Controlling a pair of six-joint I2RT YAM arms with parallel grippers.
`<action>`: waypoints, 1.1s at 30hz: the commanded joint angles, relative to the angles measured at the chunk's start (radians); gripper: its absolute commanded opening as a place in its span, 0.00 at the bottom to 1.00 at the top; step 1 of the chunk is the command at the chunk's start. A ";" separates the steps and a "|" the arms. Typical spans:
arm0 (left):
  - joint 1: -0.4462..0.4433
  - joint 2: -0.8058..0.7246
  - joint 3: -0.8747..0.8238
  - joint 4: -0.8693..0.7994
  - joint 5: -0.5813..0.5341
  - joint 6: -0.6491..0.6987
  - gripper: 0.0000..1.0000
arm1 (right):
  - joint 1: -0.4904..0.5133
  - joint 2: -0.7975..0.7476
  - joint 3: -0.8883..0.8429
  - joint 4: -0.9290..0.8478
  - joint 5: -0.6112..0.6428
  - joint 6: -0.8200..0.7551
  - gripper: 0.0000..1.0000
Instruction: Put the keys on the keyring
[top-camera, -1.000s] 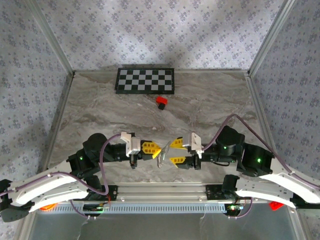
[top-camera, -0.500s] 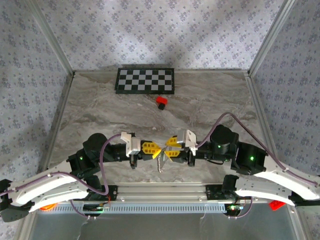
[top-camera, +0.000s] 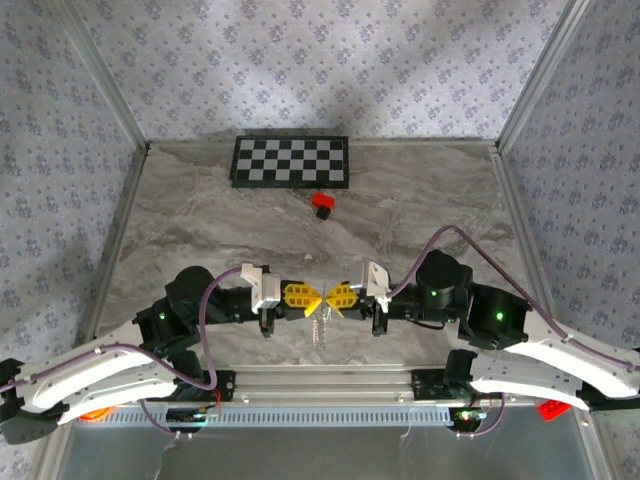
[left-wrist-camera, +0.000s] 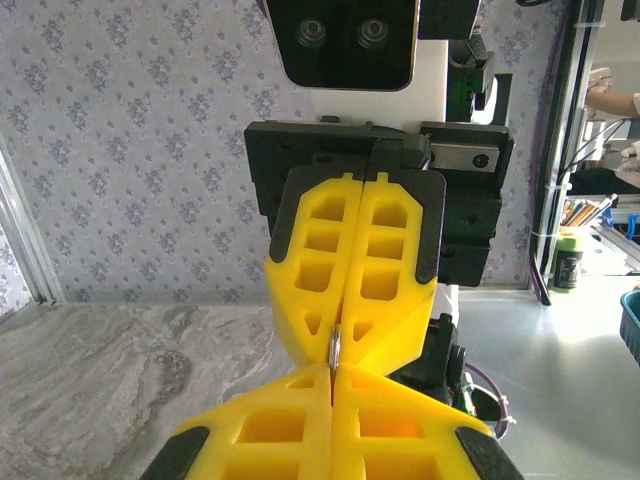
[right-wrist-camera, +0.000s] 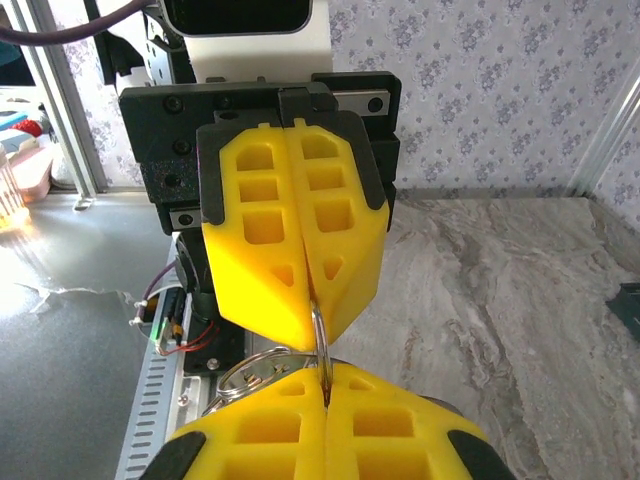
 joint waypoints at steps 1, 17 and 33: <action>-0.004 -0.012 0.003 0.053 0.010 0.013 0.00 | 0.005 0.009 0.016 0.005 -0.011 -0.016 0.00; -0.004 -0.061 0.111 -0.348 -0.133 0.112 0.40 | 0.012 0.082 0.214 -0.400 0.106 -0.082 0.00; -0.003 0.055 0.132 -0.268 -0.116 0.128 0.33 | 0.031 0.215 0.354 -0.559 0.175 -0.112 0.00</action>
